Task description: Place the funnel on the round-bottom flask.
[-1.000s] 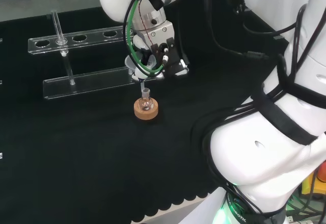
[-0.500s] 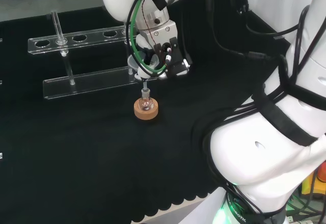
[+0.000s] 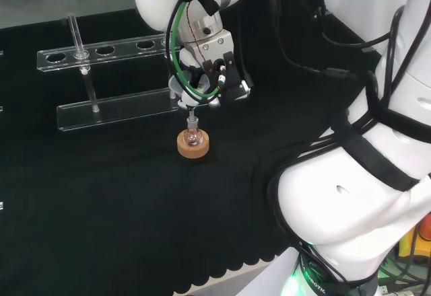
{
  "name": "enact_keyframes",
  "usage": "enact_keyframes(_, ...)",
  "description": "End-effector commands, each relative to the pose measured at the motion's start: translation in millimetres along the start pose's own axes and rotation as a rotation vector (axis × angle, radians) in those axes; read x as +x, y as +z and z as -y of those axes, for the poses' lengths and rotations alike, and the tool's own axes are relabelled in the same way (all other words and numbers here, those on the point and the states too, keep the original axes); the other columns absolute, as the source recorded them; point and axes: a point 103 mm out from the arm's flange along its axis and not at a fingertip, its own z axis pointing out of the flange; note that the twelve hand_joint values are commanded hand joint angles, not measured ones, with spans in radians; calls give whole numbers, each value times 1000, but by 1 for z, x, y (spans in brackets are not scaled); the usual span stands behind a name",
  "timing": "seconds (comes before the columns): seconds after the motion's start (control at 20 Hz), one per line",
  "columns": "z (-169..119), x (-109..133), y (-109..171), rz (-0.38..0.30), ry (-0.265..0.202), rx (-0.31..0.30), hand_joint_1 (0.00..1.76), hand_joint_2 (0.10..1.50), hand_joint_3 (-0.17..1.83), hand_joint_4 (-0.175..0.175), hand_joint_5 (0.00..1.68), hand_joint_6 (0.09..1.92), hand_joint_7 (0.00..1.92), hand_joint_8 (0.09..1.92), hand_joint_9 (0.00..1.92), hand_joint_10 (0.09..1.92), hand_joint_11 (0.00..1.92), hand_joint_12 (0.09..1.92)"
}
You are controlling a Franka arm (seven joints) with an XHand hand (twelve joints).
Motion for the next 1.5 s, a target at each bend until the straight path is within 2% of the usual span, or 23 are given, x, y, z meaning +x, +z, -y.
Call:
enact_keyframes(0.05, -3, 0, 6, -1, -4, 9, 930, 676, 746, -11, 763, 808, 703, 655, 1037, 411, 728, 1197)
enact_keyframes(0.25, -4, 2, 10, 2, -2, 11, 930, 676, 746, -12, 763, 808, 702, 655, 1037, 411, 727, 1197)
enact_keyframes(0.3, -5, 3, 11, 8, 26, 14, 930, 676, 746, -12, 763, 808, 702, 655, 1036, 411, 727, 1197)
enact_keyframes(0.35, -5, 2, 12, 9, 29, 14, 930, 676, 746, -11, 763, 808, 701, 654, 1035, 411, 726, 1197)
enact_keyframes(0.8, -6, 9, 19, 10, -13, 12, 929, 676, 747, -9, 761, 809, 683, 652, 1022, 408, 717, 1199)
enact_keyframes(1.4, -9, 3, 28, 11, -7, 22, 929, 676, 747, -9, 756, 811, 668, 658, 1012, 414, 711, 1205)
enact_keyframes(1.45, -10, 3, 29, 18, 33, 29, 929, 676, 747, -10, 754, 811, 666, 658, 1011, 415, 710, 1205)
enact_keyframes(1.5, -10, 3, 30, 20, 40, 28, 929, 676, 747, -10, 751, 811, 664, 658, 1010, 415, 709, 1205)
